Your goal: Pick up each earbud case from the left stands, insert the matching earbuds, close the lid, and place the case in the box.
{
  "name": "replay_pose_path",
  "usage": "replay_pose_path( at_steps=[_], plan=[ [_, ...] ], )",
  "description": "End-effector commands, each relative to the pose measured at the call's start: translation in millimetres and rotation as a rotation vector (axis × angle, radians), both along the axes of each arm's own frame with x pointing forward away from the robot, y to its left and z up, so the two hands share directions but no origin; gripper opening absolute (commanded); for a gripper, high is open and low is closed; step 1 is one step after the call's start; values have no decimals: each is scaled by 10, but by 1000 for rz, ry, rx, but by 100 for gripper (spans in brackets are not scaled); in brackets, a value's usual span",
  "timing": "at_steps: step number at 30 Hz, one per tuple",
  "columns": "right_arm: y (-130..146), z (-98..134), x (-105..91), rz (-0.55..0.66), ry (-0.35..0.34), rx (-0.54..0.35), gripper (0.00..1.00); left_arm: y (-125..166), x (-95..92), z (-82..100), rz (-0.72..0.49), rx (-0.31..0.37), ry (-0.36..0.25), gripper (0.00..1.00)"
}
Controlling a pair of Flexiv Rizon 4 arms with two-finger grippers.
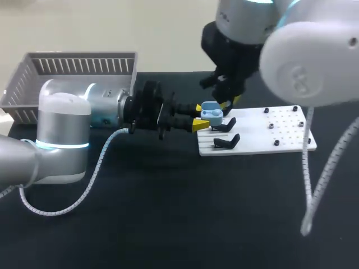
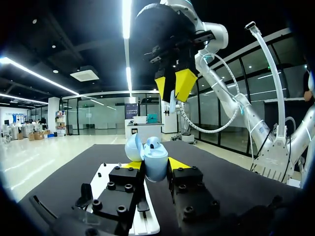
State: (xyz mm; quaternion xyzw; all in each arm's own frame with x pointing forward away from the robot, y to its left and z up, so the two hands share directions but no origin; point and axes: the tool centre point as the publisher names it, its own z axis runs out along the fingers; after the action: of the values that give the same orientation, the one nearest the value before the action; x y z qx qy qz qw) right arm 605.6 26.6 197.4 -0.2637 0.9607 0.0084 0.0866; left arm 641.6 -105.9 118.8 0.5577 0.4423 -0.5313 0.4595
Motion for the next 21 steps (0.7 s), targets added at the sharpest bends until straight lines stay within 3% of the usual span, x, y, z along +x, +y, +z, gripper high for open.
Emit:
replay_pose_path(
  at_steps=[1,13,21],
  plan=[
    [120,-25,67,7,31,-32,0,1,-11,-7,4,-2,-2,0],
    [252,-167,128,65,61,-91,0,1,-11,-7,4,-2,-2,0],
    [238,-212,179,86,73,-84,0,1,-11,-7,4,-2,-2,0]
  ],
)
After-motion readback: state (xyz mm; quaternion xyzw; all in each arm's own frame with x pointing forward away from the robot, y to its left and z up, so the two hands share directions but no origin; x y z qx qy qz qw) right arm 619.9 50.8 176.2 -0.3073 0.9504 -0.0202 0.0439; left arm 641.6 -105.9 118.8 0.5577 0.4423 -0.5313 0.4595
